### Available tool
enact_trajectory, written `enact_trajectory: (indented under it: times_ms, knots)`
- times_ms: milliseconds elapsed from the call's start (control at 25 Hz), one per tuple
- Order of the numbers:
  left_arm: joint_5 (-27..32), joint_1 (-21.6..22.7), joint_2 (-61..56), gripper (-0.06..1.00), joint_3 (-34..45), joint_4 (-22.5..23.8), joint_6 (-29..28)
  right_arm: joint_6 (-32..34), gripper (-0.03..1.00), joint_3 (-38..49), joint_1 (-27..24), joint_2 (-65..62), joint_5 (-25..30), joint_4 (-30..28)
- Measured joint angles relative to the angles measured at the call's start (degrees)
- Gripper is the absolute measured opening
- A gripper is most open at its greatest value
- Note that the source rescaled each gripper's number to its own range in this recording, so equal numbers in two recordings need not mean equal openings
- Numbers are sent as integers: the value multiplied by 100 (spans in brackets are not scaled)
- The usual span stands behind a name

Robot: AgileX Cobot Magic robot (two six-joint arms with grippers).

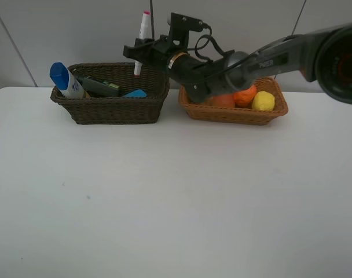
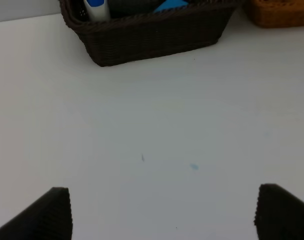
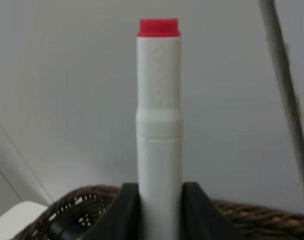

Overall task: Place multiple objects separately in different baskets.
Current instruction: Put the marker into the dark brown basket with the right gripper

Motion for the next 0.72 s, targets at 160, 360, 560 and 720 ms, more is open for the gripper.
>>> enact_trajectory:
  times_ms: [160,360,560,720]
  knots:
    - [0,0,0,84,0,0,0,11,64,-69,37,113,409,363]
    - [0,0,0,84,0,0,0,-5,96,-97,26,32,1070,752]
    - [0,0,0,84,0,0,0,-198,99,-97,-24,-623,2461,711]
    - [0,0,0,84,0,0,0,-480,100,-131,-305,-1528,3824,706]
